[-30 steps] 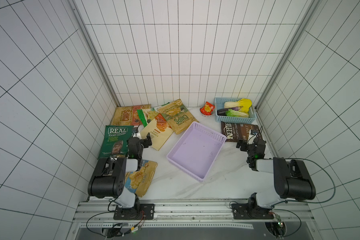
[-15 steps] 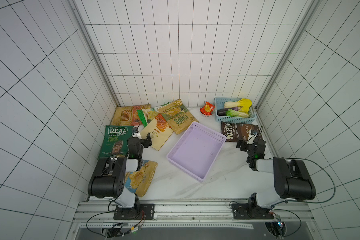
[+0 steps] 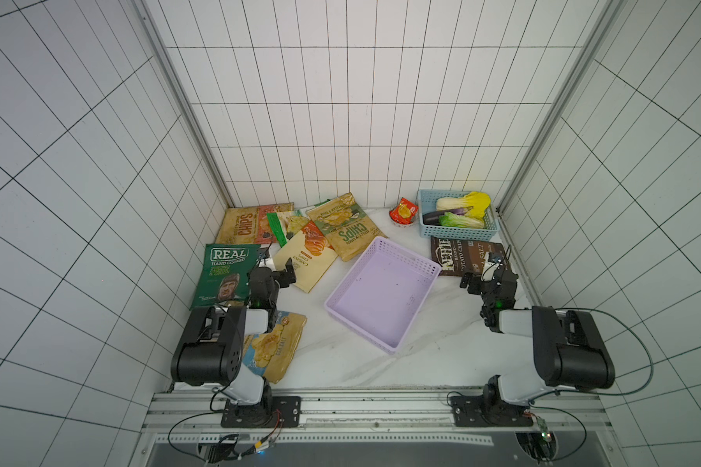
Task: Put the potato chips into the basket
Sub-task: Pick up the potato chip from the center of the board.
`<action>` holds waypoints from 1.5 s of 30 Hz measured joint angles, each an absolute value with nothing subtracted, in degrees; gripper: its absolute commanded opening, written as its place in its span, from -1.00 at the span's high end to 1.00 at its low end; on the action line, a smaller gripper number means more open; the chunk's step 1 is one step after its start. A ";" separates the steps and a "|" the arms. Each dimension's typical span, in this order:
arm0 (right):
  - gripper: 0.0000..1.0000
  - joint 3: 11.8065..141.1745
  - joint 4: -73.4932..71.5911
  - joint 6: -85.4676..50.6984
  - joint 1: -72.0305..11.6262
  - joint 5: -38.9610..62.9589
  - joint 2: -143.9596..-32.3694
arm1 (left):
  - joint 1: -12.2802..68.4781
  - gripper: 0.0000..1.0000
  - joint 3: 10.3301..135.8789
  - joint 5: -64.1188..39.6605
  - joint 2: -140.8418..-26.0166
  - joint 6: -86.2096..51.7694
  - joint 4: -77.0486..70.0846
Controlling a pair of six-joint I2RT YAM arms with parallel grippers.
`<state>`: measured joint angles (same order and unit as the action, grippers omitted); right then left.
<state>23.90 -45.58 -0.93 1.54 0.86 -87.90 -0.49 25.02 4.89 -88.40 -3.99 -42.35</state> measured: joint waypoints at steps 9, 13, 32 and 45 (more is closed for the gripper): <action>-0.97 36.12 -13.21 -16.73 -2.44 -18.22 -72.47 | -0.58 -0.96 47.77 -7.11 -77.54 -2.48 -3.53; -0.98 41.85 -1.34 -30.44 0.36 -18.96 -66.72 | -0.58 -0.95 54.61 -15.25 -74.70 -0.10 12.62; -0.33 41.04 7.81 -45.98 21.78 17.85 -80.16 | -0.58 -0.95 59.83 -34.13 -70.41 7.11 47.27; -0.11 40.88 -17.85 -60.51 25.08 28.56 -98.32 | -0.58 -0.95 59.31 -36.12 -70.57 8.36 48.07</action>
<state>40.88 -17.85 -60.51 25.08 28.56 -98.32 -0.58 59.31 -36.12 -70.57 8.36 48.07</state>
